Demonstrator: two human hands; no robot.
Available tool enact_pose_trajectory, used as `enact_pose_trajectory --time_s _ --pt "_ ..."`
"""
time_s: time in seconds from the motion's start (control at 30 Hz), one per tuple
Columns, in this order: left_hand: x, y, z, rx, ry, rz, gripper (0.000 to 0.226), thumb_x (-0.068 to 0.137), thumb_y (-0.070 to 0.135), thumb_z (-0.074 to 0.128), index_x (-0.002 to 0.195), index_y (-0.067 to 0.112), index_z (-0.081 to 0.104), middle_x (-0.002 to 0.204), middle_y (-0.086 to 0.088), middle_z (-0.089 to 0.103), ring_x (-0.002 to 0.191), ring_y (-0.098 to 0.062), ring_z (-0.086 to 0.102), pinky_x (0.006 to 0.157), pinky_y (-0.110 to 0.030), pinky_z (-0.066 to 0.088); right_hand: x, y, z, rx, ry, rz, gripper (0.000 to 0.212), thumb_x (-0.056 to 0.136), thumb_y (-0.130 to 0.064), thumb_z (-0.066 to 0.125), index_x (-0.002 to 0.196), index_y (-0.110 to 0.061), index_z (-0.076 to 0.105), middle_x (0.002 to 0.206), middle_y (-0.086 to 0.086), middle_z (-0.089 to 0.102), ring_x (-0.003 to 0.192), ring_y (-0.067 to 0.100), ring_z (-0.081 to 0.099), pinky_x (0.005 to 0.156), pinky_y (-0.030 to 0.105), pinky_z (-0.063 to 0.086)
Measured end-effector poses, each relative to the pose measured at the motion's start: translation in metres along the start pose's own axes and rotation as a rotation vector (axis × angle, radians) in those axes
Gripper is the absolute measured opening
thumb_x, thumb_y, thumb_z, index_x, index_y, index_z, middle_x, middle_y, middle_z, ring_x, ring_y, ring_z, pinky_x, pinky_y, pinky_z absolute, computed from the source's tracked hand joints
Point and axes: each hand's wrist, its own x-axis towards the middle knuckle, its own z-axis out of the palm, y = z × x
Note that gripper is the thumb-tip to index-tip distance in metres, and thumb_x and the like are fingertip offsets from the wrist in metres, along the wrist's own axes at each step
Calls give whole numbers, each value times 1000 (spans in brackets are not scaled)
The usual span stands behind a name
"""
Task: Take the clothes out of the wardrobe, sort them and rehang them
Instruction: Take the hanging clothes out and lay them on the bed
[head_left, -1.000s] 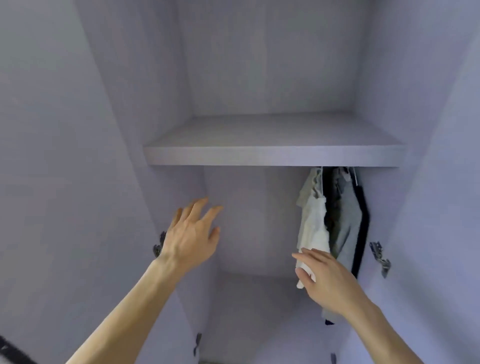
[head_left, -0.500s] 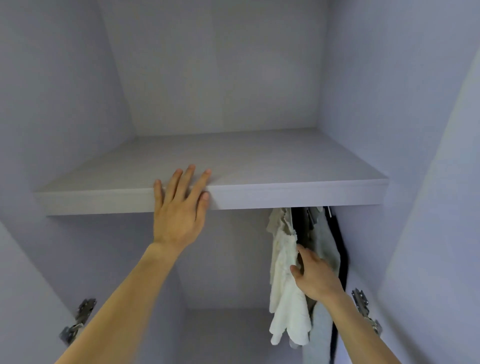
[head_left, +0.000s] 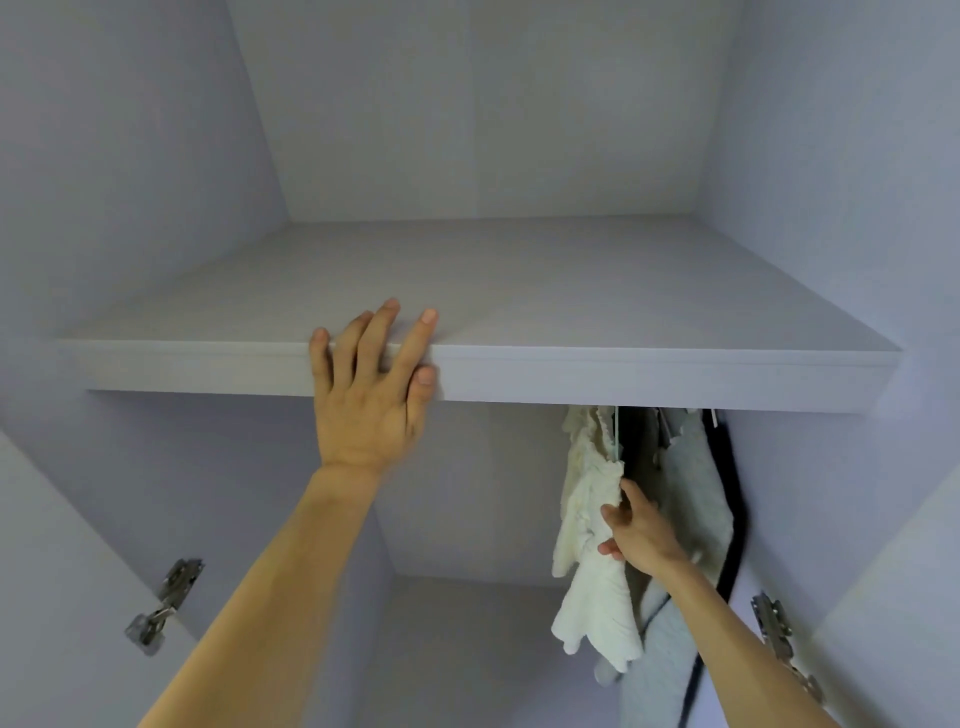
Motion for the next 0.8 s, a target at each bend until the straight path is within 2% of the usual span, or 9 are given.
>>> enact_pose_trajectory --time_s 0.1,0.3,0.43,0.57,0.7,0.8 --pt "0 0 1 -4 -7 2 49 106 41 26 155 35 26 149 -6 40 132 -28 40 118 -54 17 2 -3 2 42 -41 1 55 102 -23 48 153 -23 26 111 1 60 65 14 74 56 22 55" --pt "1 1 -4 -5 -46 -8 48 106 40 25 153 33 30 147 -8 42 131 -29 40 114 -57 22 4 -14 -2 210 -131 34 47 97 -9 60 138 -19 40 114 12 59 68 22 74 68 35 58" --pt "1 3 -11 -12 -119 -22 49 105 41 22 154 34 27 150 -9 40 134 -29 37 116 -57 19 -10 -25 -3 322 -120 9 45 94 -6 65 132 -20 44 115 16 60 65 21 72 58 29 57" --pt "2 5 -18 -16 -181 -38 50 106 43 18 156 35 22 154 -9 37 137 -30 36 118 -56 15 -21 -38 -10 409 -132 -45 38 94 -7 66 127 -15 50 114 19 60 67 21 72 56 27 54" --pt "2 8 -28 -19 -249 -47 50 106 42 19 156 36 22 154 -9 37 137 -30 36 118 -55 15 -39 -46 -10 378 -156 -95 41 94 -11 67 131 -15 50 108 14 60 70 22 73 56 25 53" --pt "3 8 -35 -15 -311 -54 51 106 42 20 156 35 23 154 -8 37 137 -30 38 118 -55 16 -58 -46 -5 345 -167 -125 39 95 -13 65 131 -19 50 113 14 59 72 25 74 58 26 53"
